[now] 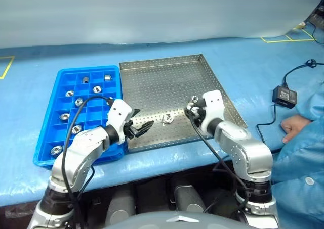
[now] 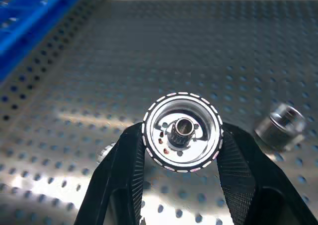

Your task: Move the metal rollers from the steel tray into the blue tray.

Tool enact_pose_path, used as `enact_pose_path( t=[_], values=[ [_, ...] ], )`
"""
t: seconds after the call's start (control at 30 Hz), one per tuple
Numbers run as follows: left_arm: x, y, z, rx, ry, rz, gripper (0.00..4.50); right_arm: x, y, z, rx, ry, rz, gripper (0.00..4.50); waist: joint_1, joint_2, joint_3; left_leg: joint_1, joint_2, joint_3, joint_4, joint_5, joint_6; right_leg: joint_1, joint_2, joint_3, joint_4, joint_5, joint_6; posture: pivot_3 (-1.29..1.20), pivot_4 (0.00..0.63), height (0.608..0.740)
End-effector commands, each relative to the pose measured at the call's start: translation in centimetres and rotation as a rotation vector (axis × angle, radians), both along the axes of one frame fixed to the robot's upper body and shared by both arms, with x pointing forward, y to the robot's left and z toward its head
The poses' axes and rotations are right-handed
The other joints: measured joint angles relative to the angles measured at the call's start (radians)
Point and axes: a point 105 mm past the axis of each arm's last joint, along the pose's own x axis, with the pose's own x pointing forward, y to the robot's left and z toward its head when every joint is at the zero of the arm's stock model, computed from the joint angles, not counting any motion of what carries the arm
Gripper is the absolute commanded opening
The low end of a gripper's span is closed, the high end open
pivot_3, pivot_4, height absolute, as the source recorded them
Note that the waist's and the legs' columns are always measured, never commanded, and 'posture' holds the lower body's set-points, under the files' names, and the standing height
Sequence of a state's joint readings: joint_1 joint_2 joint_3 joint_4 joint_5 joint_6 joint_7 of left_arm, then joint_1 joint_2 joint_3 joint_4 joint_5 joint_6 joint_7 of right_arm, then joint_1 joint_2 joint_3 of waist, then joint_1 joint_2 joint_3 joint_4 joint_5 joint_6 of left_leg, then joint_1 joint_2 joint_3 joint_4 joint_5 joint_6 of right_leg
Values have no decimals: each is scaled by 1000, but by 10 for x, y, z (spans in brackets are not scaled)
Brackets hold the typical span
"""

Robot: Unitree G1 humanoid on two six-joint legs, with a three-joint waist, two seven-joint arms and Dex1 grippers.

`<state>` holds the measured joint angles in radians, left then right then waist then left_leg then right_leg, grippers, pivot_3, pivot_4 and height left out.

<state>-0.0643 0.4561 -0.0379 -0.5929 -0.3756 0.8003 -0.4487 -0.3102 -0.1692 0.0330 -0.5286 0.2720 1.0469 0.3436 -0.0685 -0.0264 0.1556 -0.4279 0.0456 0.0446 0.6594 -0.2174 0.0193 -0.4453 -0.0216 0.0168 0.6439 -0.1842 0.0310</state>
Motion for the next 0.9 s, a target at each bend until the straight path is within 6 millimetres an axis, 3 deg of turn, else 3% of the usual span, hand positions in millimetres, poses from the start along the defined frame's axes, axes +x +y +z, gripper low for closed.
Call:
enact_pose_path(
  t=[0.03,0.2,0.47,0.63,0.9],
  values=[
    [-7,22,20,17,-75,111,3729,-5,41,32,66,-123,211,1735,12,0,0,0,0,0,0,0,0,0,0,0,0,0,0,68,150,740],
    [-23,46,19,46,-72,262,3729,15,89,32,76,-127,315,1735,43,-1,0,0,-1,0,0,0,0,0,-1,-1,-1,0,0,160,150,740],
    [-44,66,18,27,-86,439,3729,42,142,10,56,-97,394,1735,116,-1,1,-1,-1,0,0,0,0,1,-2,-3,-2,0,-1,317,150,740],
    [-52,67,14,32,-73,474,3729,52,159,5,61,-79,415,1735,154,-1,1,-1,-1,-1,-1,0,0,0,-2,-5,-2,-1,-1,374,150,740],
    [-55,62,11,19,-63,485,3729,46,182,-6,59,-39,484,1735,189,0,1,-2,0,-3,-3,0,-1,0,-3,-7,-4,-1,-2,411,150,740]
  ],
)
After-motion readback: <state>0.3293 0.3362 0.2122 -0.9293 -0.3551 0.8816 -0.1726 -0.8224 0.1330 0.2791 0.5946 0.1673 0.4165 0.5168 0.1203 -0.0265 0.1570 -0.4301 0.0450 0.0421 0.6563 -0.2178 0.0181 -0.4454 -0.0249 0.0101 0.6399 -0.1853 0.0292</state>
